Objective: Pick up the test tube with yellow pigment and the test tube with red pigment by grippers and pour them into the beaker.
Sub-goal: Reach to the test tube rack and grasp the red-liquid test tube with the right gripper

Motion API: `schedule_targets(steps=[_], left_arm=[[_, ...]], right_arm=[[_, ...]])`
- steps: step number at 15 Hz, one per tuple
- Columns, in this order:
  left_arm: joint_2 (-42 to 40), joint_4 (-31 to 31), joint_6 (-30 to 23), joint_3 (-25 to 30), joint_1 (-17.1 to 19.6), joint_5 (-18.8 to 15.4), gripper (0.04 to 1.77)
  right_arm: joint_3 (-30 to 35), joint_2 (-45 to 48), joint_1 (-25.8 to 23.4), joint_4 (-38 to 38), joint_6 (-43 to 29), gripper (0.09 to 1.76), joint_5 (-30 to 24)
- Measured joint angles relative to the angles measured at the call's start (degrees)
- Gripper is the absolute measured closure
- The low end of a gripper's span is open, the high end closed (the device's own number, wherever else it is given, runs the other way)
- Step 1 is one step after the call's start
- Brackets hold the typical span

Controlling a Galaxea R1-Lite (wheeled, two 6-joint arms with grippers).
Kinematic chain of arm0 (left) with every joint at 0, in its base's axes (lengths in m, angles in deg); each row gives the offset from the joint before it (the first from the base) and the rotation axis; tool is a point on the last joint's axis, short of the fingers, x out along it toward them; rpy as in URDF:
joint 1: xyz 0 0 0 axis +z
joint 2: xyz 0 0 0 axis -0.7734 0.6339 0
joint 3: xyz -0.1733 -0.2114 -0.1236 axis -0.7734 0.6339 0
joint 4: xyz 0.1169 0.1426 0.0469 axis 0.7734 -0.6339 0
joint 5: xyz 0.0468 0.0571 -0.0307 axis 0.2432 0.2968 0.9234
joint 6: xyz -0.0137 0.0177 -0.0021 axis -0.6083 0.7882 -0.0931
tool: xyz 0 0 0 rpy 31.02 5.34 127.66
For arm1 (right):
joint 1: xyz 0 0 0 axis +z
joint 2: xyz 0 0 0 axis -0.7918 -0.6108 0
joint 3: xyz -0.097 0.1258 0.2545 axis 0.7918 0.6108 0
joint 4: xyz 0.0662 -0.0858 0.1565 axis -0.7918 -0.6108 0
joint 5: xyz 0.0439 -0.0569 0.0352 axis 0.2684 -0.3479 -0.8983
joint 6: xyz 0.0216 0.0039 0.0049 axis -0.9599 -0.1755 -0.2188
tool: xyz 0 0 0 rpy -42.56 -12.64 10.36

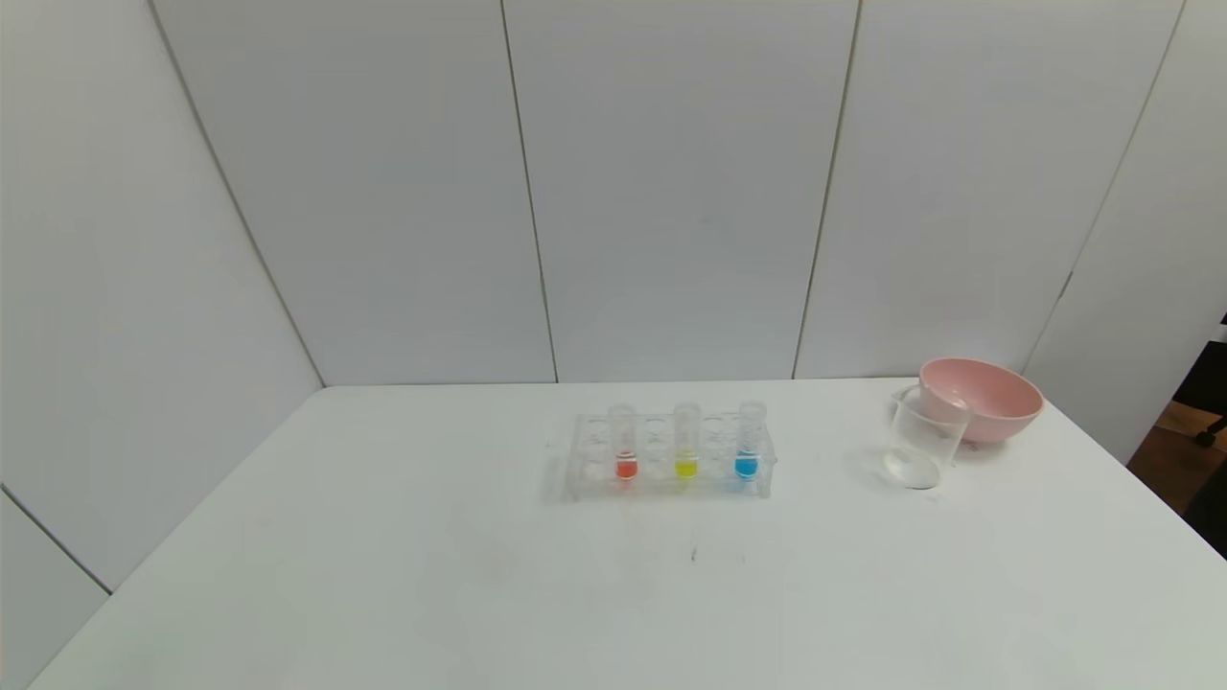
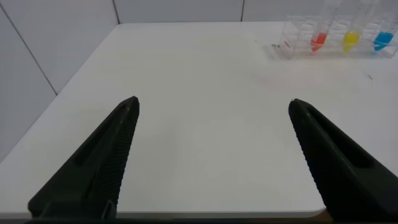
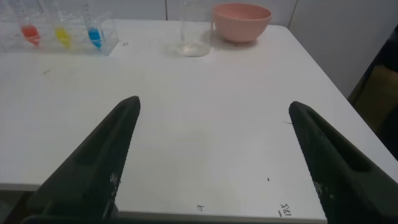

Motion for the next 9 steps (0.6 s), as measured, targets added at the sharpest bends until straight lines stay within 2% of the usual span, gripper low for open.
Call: schedule_targets(steps=[5,9], left_arm=[[0.00,0.00,0.00,0.00,0.00,0.00,0.09],[0.00,0.00,0.00,0.00,0.00,0.00,0.09]], right_arm=[[-5.66,-1.13,-0.05,-1.89,-0.11,0.14,0.11],[-14.45,-8.80,-0.24,-1.23,-1.99,0.14,-0.10]])
